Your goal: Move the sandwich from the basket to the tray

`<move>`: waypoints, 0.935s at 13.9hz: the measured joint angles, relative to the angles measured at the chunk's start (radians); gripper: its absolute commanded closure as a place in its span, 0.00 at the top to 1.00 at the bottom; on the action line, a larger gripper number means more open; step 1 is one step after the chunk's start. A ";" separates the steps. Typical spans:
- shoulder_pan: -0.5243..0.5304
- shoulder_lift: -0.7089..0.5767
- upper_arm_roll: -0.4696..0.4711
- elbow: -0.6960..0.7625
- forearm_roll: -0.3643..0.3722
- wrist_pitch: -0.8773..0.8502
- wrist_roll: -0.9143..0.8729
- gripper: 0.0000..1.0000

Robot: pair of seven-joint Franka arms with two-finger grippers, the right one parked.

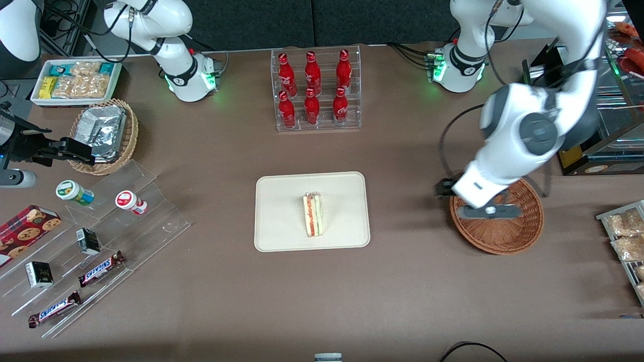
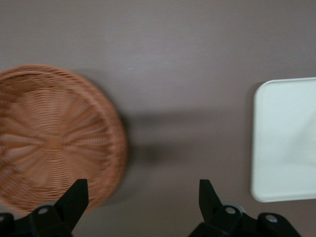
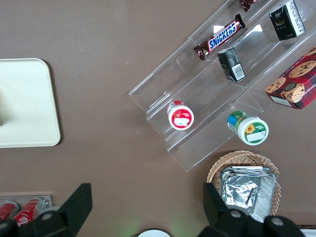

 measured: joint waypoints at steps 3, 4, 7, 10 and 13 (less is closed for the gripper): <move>0.108 -0.103 0.001 -0.055 0.000 -0.037 0.134 0.99; 0.138 -0.130 0.001 -0.062 0.000 -0.061 0.171 0.99; 0.209 -0.193 0.001 -0.069 0.000 -0.105 0.229 0.99; 0.219 -0.230 0.001 -0.065 0.000 -0.143 0.225 0.99; 0.221 -0.252 0.003 -0.013 0.000 -0.236 0.220 0.99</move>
